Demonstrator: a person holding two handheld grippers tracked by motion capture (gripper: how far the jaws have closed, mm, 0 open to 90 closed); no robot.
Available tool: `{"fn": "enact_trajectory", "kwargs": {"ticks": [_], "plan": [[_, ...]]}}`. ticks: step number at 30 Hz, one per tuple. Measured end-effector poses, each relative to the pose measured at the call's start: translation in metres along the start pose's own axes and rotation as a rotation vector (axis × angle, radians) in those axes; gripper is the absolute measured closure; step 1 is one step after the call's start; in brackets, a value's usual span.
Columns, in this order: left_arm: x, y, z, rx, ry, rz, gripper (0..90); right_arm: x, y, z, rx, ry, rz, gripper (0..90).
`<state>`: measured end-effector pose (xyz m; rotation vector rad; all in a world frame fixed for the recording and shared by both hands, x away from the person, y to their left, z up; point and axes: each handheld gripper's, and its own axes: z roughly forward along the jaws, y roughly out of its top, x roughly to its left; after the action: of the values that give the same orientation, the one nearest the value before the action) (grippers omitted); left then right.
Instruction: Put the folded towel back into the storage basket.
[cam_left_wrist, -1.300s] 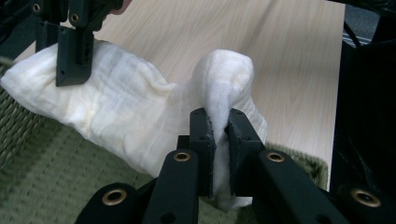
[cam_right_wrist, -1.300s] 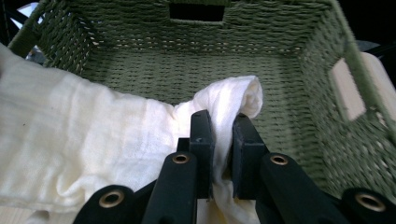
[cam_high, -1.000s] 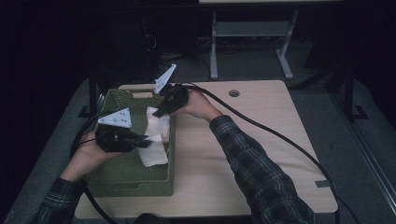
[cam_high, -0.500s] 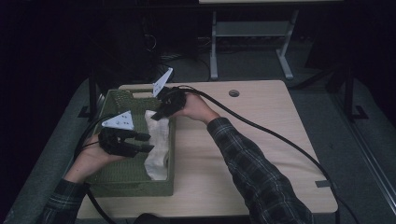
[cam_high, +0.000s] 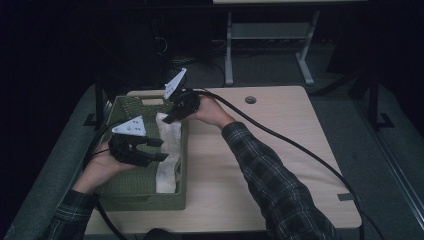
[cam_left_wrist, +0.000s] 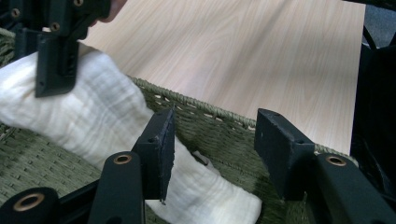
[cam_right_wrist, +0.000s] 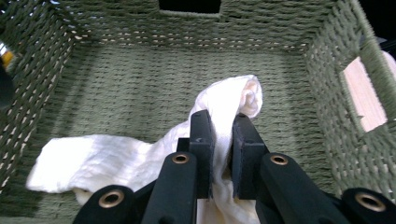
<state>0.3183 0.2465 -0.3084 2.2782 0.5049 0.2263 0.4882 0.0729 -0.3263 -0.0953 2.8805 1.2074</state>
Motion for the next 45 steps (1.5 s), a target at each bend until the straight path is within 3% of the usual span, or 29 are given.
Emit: {"fn": "enact_trajectory", "kwargs": {"ticks": [12, 22, 25, 28, 32, 37, 45], "plan": [[0.002, 0.000, 0.000, -0.011, 0.000, -0.006, 46.9, -0.021, 0.014, 0.004, 0.001, -0.025, -0.013, 81.0], [0.004, -0.003, 0.000, -0.018, 0.003, -0.018, 46.8, -0.033, 0.007, 0.006, 0.016, -0.059, 0.007, 79.0], [0.004, -0.002, 0.000, -0.018, 0.006, -0.020, 46.4, -0.035, 0.005, 0.005, 0.012, -0.124, -0.008, 69.5], [0.004, -0.002, 0.000, -0.021, 0.007, -0.024, 46.1, -0.038, 0.005, -0.001, 0.000, -0.149, 0.010, 63.0], [0.005, -0.002, 0.000, -0.017, 0.008, -0.031, 44.9, -0.037, 0.005, -0.007, -0.005, -0.169, 0.008, 55.5], [0.004, 0.004, 0.003, -0.029, 0.014, -0.038, 40.3, -0.034, 0.003, -0.020, -0.029, -0.178, 0.044, 46.7], [-0.002, 0.025, 0.019, -0.032, 0.020, -0.041, 34.6, -0.022, -0.021, -0.048, -0.045, -0.197, 0.073, 39.8]]}}
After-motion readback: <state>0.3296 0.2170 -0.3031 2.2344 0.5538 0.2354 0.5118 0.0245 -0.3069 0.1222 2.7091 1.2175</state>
